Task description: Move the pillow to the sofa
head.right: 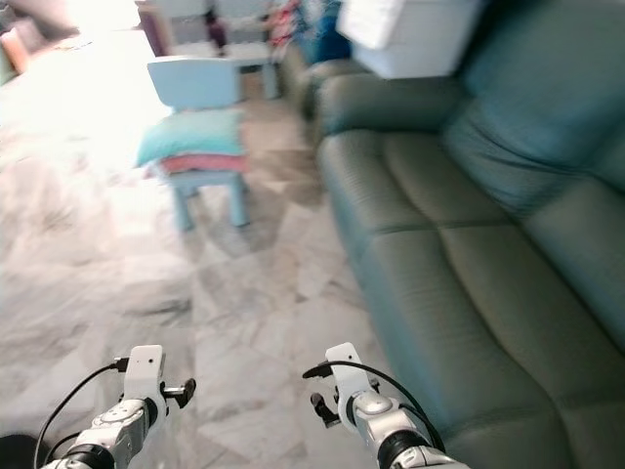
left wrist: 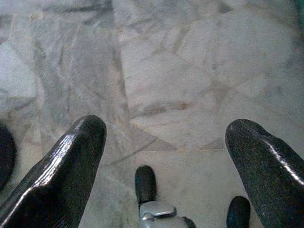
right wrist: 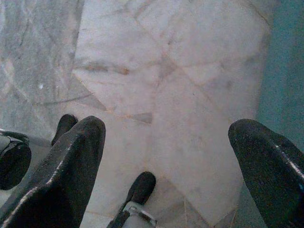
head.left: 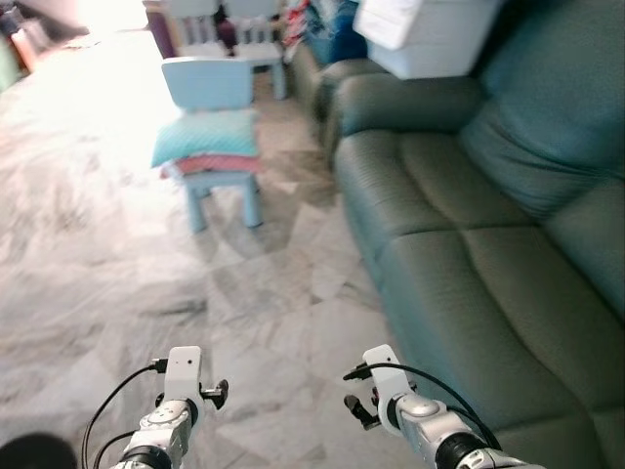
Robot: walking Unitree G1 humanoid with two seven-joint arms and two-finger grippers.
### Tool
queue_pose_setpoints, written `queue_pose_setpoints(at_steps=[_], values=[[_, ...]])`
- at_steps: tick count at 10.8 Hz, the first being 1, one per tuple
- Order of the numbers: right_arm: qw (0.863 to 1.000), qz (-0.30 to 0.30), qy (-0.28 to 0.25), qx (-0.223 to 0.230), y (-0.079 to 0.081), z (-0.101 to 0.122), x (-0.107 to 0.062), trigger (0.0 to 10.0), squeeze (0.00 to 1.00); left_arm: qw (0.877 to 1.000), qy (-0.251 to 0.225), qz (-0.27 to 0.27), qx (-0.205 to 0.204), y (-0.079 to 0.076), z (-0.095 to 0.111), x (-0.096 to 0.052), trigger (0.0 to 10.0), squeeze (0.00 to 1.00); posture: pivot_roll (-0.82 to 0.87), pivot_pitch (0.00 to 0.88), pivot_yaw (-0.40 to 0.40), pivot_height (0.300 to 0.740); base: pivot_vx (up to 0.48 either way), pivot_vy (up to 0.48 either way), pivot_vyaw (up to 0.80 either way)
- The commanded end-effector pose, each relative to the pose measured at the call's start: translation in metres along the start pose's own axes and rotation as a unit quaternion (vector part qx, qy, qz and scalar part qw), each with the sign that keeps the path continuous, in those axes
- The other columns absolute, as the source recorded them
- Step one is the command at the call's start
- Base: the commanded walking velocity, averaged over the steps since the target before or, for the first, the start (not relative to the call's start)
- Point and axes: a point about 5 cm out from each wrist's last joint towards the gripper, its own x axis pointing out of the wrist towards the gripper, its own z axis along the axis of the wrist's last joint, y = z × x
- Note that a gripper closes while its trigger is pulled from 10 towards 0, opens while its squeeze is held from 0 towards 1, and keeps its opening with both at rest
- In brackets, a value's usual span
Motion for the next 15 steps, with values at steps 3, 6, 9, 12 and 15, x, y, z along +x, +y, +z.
queue_pose_setpoints(at_steps=[3,6,9,12,15], values=[[1.000,0.003,-0.003,-0.007,0.0015,0.0028,0.0004,10.0,0.00,1.000,0.006,0.000,0.002,0.0000,-0.0025,-0.0002,10.0,0.00,-0.11,0.074,-0.044,0.740,0.440,0.000,0.00],[1.000,0.004,-0.002,-0.014,0.0022,0.0025,0.0005,10.0,0.00,1.000,0.008,-0.001,0.005,-0.0004,-0.0032,-0.0003,10.0,0.00,-0.11,0.067,-0.045,0.740,0.440,0.000,0.00],[1.000,0.006,-0.001,-0.022,0.0031,0.0017,0.0006,10.0,0.00,1.000,0.008,-0.002,0.009,-0.0005,-0.0041,-0.0005,10.0,0.00,-0.11,0.062,-0.045,0.740,0.381,0.134,0.00],[1.000,0.008,0.001,-0.025,0.0042,0.0005,0.0007,10.0,0.00,1.000,0.012,-0.001,0.016,0.0003,-0.0062,-0.0008,10.0,0.00,-0.11,0.059,-0.045,0.740,0.000,0.480,0.14],[1.000,0.009,0.001,-0.027,0.0048,0.0003,0.0008,10.0,0.00,1.000,0.006,-0.002,0.022,0.0006,-0.0052,-0.0009,10.0,0.00,-0.11,0.063,-0.044,0.740,0.000,0.160,0.00]])
